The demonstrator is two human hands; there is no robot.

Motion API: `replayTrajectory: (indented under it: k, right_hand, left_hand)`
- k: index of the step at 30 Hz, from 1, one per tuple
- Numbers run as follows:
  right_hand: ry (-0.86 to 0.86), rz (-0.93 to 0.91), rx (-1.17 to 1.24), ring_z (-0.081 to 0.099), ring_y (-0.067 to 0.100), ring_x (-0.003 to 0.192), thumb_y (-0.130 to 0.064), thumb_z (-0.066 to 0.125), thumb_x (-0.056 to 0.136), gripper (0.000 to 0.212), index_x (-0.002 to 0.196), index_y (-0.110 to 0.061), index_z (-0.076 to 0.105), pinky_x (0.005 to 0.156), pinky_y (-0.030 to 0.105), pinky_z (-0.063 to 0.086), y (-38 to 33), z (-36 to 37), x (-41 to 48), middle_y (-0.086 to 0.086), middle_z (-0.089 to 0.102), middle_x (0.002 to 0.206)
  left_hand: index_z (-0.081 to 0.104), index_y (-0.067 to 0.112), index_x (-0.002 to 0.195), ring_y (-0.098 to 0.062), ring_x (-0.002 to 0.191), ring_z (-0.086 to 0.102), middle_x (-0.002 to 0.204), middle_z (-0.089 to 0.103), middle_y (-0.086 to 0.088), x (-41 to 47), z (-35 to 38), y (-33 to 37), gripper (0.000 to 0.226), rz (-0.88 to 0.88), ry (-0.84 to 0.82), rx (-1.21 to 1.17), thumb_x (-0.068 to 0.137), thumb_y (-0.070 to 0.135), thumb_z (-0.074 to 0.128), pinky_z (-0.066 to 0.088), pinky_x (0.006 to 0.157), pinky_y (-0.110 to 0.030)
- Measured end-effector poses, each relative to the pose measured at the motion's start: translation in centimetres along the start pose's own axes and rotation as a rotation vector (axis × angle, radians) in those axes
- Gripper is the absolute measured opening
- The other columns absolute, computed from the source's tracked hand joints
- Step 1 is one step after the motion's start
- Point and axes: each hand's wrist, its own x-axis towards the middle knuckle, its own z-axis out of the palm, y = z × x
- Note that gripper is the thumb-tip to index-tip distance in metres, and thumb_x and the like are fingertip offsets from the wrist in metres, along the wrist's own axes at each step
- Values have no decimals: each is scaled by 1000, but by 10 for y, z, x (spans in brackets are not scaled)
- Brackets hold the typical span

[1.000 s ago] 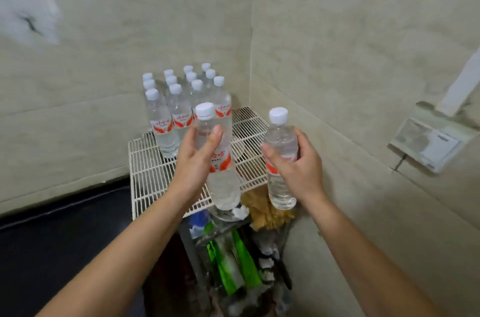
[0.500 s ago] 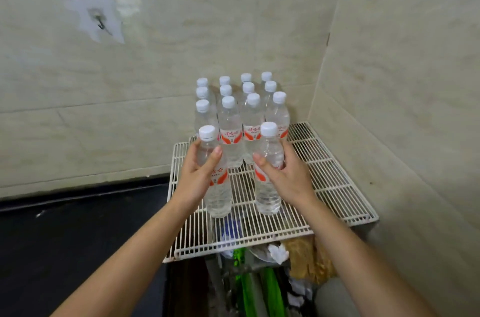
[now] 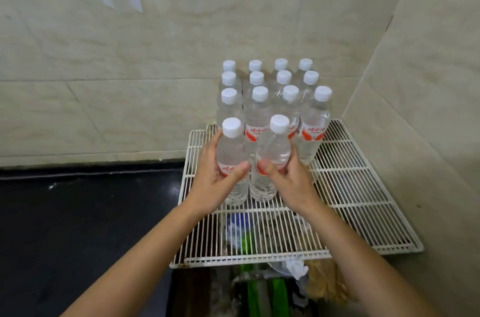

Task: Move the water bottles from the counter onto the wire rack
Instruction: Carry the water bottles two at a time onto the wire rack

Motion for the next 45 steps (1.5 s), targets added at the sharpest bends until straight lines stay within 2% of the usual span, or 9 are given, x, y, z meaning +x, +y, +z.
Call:
replayTrajectory:
  k: [5, 8, 12, 15, 20, 25, 37, 42, 45]
  right_hand:
    - [-177, 74, -151, 54, 7, 128, -69, 73, 75, 89, 147, -48, 27, 106, 45, 51, 36, -6, -16, -15, 46, 148]
    - [-160, 88, -170, 60, 3, 116, -60, 75, 79, 82, 146, -48, 31, 97, 36, 57, 49, -5, -22, -14, 52, 145]
    - [-112, 67, -213, 62, 5, 113, -54, 72, 85, 75, 149, -39, 37, 98, 36, 55, 52, 0, -26, -11, 60, 139]
    - [-124, 56, -180, 64, 6, 113, -44, 70, 91, 70, 151, -43, 34, 102, 40, 55, 49, 5, -27, -9, 64, 135]
    - [-126, 44, -255, 62, 18, 124, -38, 64, 96, 69, 155, -36, 28, 107, 43, 49, 42, 13, -15, -5, 62, 139]
    - [-124, 40, -340, 61, 20, 123, -38, 60, 98, 69, 157, -32, 25, 103, 35, 47, 39, 16, -8, -2, 63, 137]
    - [-124, 89, -264, 54, 19, 133, -34, 70, 93, 63, 149, -29, 41, 110, 38, 43, 42, 16, 7, -4, 57, 144]
    - [-119, 87, -273, 51, 18, 136, -39, 70, 92, 68, 150, -31, 35, 109, 38, 41, 47, 14, 9, -4, 53, 149]
    - [-80, 50, -272, 41, 20, 143, -41, 73, 89, 81, 154, -32, 25, 116, 44, 37, 48, 17, 9, -3, 38, 158]
  left_hand:
    - [51, 37, 133, -8, 124, 61, 129, 63, 14, -28, 12, -6, 60, -13, -88, 93, 83, 27, 82, 51, 104, -37]
    - [57, 31, 132, -3, 123, 60, 129, 65, 15, -36, 14, -12, 50, -45, -107, 152, 87, 25, 78, 52, 104, -41]
    - [57, 42, 123, 3, 116, 61, 122, 64, 26, -43, 15, -22, 47, -157, -74, 225, 85, 25, 78, 55, 99, -38]
    - [58, 30, 129, 4, 113, 61, 125, 63, 17, -47, 16, -31, 50, -229, -5, 249, 84, 24, 78, 55, 99, -37]
    - [54, 27, 134, 7, 109, 61, 120, 63, 21, -37, 23, -27, 53, -255, 45, 218, 87, 14, 75, 54, 100, -34]
    - [54, 25, 135, -13, 118, 64, 130, 66, 5, -24, 23, -34, 53, -272, 64, 276, 87, 17, 75, 53, 102, -40]
    - [52, 27, 137, -10, 113, 66, 130, 66, 9, -20, 18, -55, 53, -250, 45, 317, 89, 30, 73, 56, 98, -41]
    - [47, 29, 139, -7, 104, 67, 127, 66, 10, -21, 17, -58, 54, -212, 31, 380, 90, 41, 68, 57, 91, -34]
    - [48, 30, 139, -7, 107, 66, 128, 66, 10, -21, 16, -57, 54, -216, 21, 372, 90, 41, 68, 55, 93, -34]
